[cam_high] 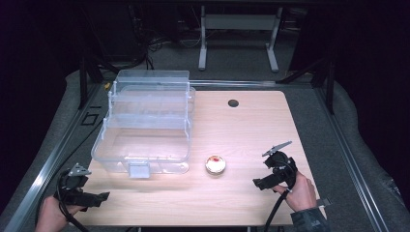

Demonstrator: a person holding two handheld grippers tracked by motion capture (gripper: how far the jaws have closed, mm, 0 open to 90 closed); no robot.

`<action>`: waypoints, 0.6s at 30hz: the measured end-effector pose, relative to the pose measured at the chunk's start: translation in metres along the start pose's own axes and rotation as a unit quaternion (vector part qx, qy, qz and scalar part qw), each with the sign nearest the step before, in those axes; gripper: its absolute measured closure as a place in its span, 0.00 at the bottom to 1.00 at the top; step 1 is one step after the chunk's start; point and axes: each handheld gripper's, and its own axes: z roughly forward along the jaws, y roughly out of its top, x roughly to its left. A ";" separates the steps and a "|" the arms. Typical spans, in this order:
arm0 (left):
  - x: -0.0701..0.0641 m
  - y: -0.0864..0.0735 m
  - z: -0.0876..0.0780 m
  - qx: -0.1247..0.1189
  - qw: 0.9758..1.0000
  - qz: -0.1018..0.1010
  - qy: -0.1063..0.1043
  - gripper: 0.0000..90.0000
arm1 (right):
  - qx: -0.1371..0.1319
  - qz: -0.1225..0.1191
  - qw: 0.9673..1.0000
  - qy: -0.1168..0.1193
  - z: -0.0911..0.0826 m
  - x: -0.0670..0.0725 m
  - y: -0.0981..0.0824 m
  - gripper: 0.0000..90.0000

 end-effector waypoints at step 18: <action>-0.001 0.000 0.003 0.009 1.000 0.002 -0.007 0.00 | 0.026 -0.043 0.998 0.028 0.025 0.023 0.045 0.01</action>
